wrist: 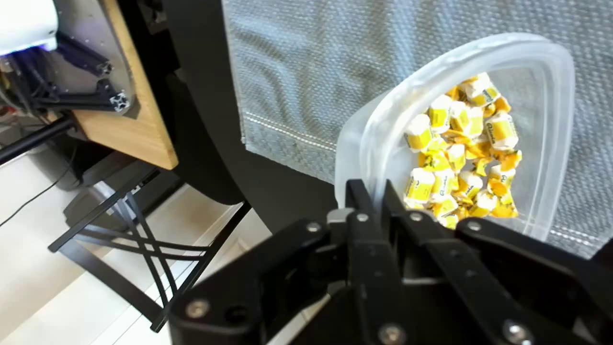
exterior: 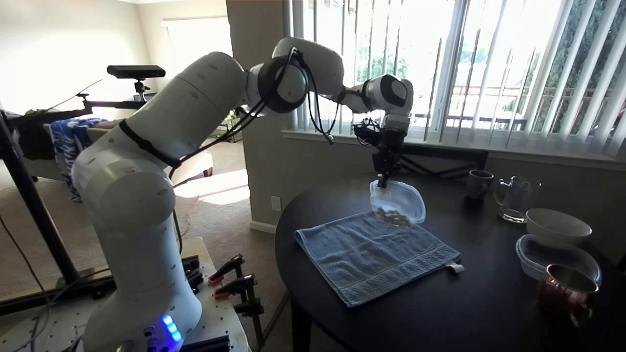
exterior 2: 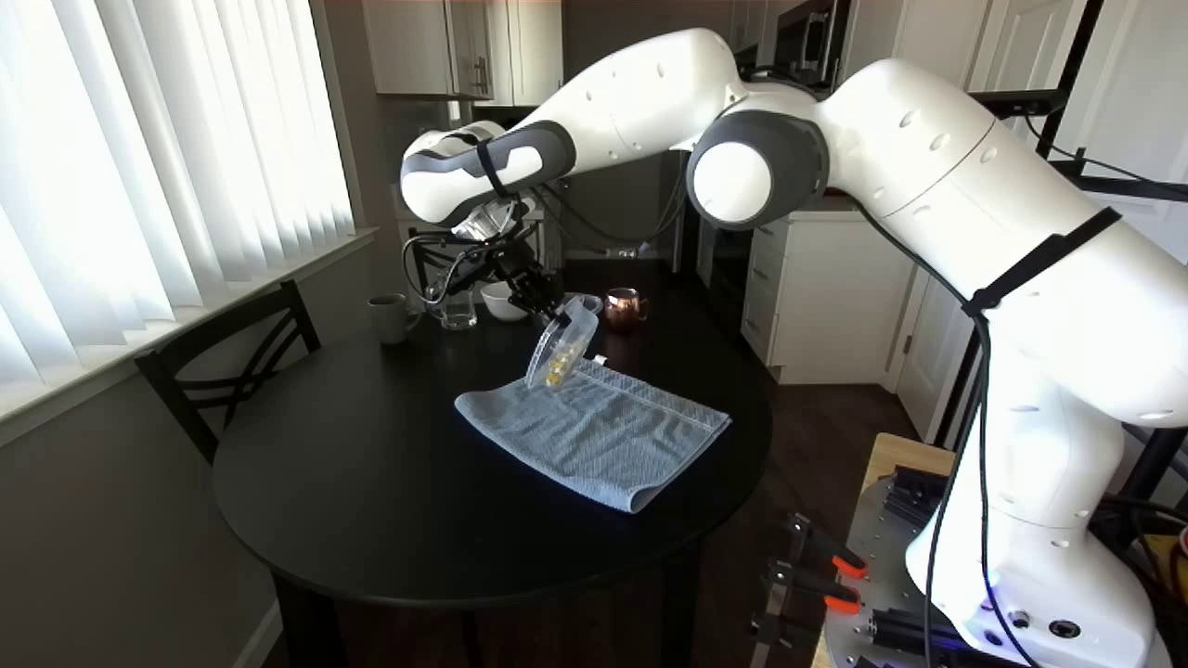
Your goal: Take the candy out of the bowl
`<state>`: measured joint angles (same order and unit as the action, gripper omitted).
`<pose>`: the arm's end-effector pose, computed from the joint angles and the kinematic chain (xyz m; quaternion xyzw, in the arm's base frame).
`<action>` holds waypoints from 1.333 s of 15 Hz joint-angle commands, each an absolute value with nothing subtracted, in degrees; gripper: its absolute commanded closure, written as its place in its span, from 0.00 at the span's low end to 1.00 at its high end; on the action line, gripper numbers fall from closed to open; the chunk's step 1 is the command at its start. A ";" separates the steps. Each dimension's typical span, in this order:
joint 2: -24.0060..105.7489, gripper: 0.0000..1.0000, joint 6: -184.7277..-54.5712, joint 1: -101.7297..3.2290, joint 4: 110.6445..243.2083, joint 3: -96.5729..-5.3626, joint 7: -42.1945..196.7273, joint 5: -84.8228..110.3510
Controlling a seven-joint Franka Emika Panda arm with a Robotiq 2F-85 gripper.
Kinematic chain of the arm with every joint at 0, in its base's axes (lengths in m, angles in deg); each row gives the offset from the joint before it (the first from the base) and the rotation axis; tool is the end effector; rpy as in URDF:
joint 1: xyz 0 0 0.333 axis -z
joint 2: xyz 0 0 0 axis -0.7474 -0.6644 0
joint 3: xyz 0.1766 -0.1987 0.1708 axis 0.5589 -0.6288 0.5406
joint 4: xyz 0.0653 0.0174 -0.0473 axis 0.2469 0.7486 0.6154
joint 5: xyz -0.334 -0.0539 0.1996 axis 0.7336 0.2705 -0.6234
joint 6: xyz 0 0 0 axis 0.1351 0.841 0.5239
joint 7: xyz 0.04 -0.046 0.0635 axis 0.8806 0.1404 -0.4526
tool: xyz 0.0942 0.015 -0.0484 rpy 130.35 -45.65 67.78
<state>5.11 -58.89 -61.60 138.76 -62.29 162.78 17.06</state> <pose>0.7089 0.0252 0.3114 0.6716 -0.6701 -0.0657 0.3091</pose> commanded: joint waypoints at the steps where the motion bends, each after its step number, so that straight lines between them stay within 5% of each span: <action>1: 14.32 0.97 -56.50 -64.23 152.17 -61.69 155.22 20.14; 13: 14.11 0.97 -32.24 -64.38 156.30 -52.96 141.72 41.92; 20: 12.07 0.97 -33.57 -65.27 157.48 -50.19 141.76 53.54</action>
<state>11.61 -32.51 -65.21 156.34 -51.31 141.35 51.25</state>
